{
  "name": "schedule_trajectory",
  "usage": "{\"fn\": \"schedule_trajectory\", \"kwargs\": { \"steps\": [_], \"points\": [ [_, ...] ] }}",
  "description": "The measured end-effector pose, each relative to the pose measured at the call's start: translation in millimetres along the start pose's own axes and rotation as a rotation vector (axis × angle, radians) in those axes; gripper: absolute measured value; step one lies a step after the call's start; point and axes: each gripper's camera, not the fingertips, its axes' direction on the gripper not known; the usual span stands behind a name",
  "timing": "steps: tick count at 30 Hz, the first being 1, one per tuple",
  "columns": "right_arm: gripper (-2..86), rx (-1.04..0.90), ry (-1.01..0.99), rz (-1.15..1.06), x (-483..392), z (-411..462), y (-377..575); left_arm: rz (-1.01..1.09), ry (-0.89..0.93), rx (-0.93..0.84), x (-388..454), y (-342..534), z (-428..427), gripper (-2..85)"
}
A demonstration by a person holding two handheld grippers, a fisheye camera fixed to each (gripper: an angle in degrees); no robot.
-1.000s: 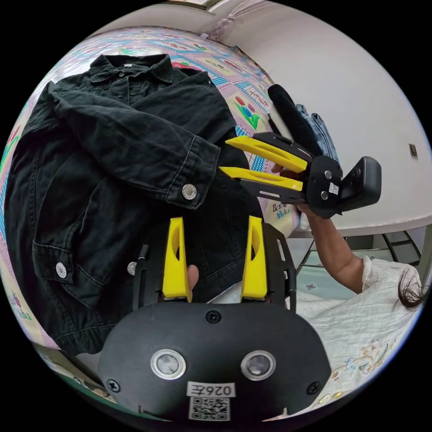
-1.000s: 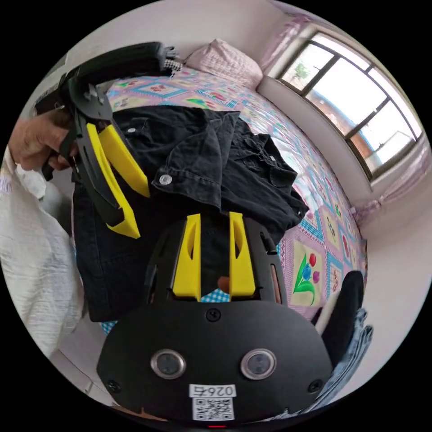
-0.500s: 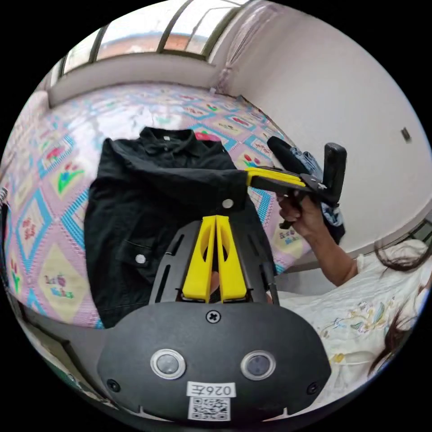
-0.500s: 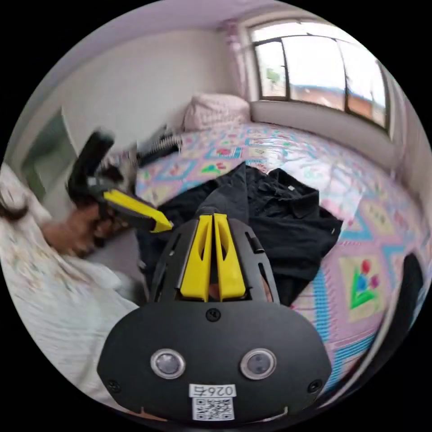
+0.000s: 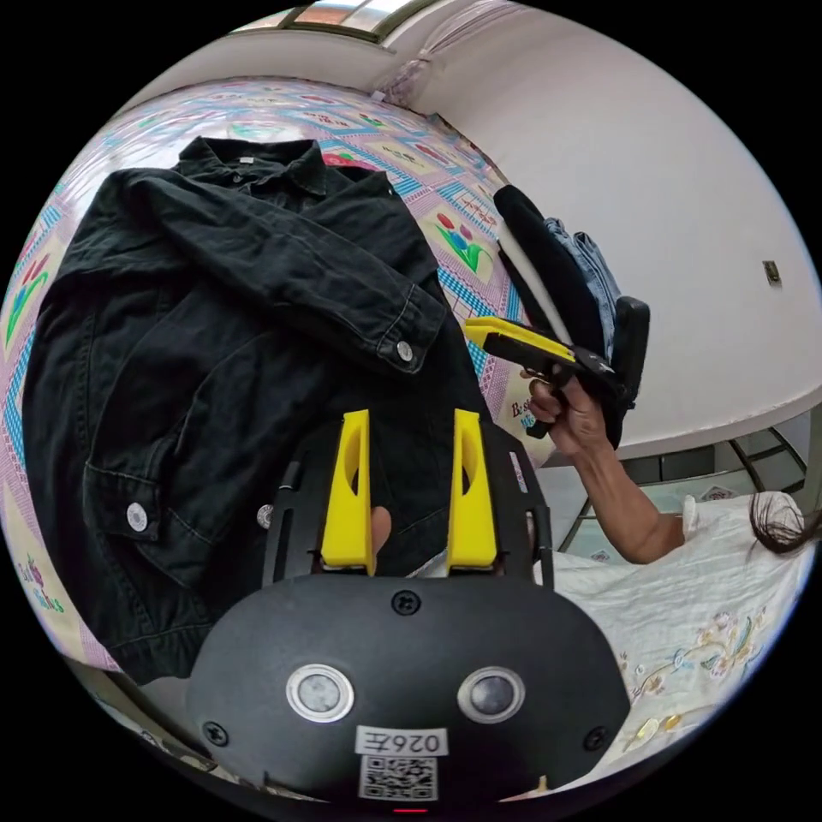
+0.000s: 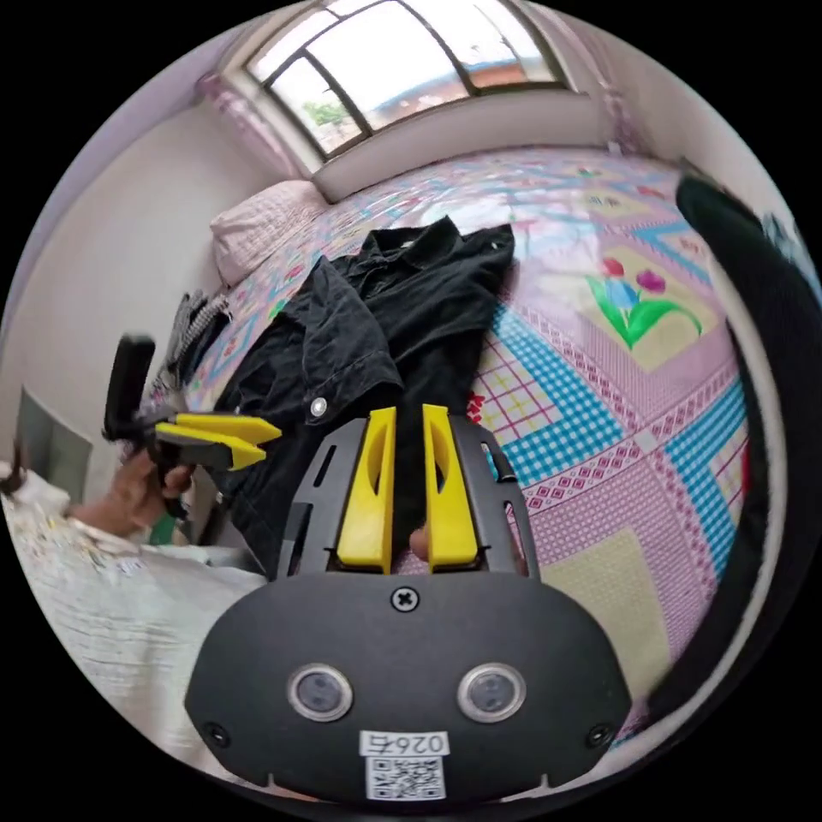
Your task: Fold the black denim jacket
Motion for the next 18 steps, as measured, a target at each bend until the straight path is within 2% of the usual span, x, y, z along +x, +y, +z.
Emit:
{"fn": "schedule_trajectory", "kwargs": {
  "steps": [6,9,12,13,14,16,18],
  "points": [
    [6.5,-0.023,0.324,-0.420,-64,14,0,0.064,-0.063,-0.054,11,-11,23,15.8],
    [6.7,-0.047,0.398,-0.578,-78,30,-1,0.079,-0.061,-0.098,16,-20,37,18.0],
    [5.8,-0.095,0.453,-0.664,-76,52,-10,0.102,-0.110,-0.143,22,-29,50,15.9],
    [4.9,-0.103,0.462,-0.670,-75,56,-13,0.117,-0.164,-0.150,26,-33,52,12.1],
    [2.7,-0.120,0.467,-0.674,-71,61,-19,0.131,-0.213,-0.165,30,-36,54,6.4],
    [-0.1,-0.090,0.431,-0.628,-70,51,-35,0.137,-0.245,-0.156,34,-38,43,0.5],
    [-1.1,-0.021,0.136,-0.500,-68,1,-66,0.147,-0.173,-0.100,41,-32,8,-0.3]
  ]
}}
